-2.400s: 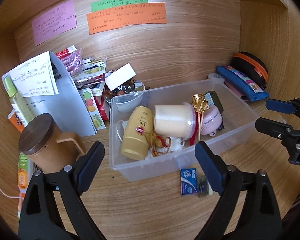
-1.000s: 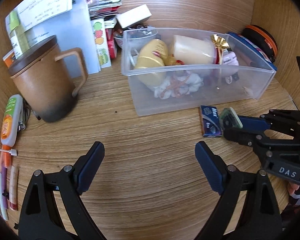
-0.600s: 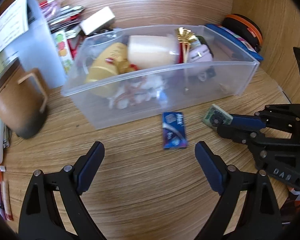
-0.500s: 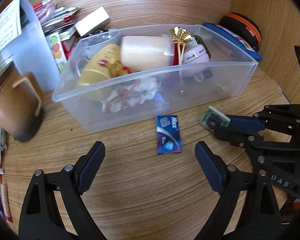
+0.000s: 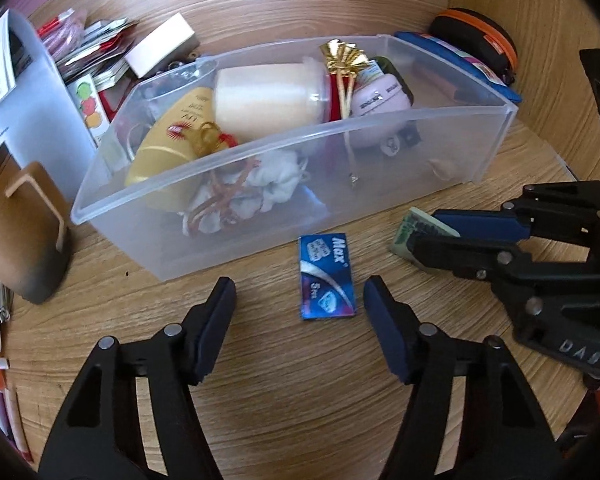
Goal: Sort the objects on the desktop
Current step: 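Grasp the blue Max box with the left tool while the right tool grasps the green block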
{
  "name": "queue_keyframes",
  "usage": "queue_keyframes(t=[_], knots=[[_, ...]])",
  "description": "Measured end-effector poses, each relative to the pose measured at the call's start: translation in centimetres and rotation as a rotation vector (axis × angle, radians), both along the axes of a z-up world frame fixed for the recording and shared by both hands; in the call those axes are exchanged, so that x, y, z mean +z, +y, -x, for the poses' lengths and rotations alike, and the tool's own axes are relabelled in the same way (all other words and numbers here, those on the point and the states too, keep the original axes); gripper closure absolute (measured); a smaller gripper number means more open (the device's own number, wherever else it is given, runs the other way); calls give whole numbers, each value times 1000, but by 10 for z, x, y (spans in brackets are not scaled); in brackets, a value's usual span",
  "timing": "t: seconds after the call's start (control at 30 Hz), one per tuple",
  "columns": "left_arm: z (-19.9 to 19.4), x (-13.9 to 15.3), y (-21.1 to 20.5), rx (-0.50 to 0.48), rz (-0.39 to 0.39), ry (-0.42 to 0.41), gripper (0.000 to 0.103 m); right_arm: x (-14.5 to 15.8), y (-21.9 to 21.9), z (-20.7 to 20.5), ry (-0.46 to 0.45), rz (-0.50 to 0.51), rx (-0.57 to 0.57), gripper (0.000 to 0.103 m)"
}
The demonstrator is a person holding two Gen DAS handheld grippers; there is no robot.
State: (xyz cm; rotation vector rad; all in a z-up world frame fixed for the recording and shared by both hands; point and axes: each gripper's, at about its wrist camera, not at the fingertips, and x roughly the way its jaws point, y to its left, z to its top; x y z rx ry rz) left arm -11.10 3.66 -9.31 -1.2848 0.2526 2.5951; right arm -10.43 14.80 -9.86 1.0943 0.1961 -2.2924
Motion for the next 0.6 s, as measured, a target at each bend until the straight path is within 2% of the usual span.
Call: queue_keyframes(t=[0.1, 0.13, 0.2, 0.3, 0.33, 0.43, 0.6], knots=[[3, -1, 2, -5, -12, 11, 39, 2, 11, 4, -26, 60, -15, 87], [4, -1, 2, -10, -29, 5, 45, 2, 15, 7, -46, 94, -20, 87], [5, -1, 1, -16, -46, 0, 47, 1, 22, 11, -78, 144, -26, 87], [2, 0, 7, -27, -40, 8, 60, 1, 30, 13, -94, 184, -40, 87], [2, 0, 9, -35, -43, 8, 67, 2, 31, 12, -92, 191, -39, 87], [3, 0, 15, -39, -28, 20, 76, 3, 28, 9, -81, 189, -26, 87], [3, 1, 17, -45, -22, 13, 76, 4, 20, 8, -65, 161, -13, 87]])
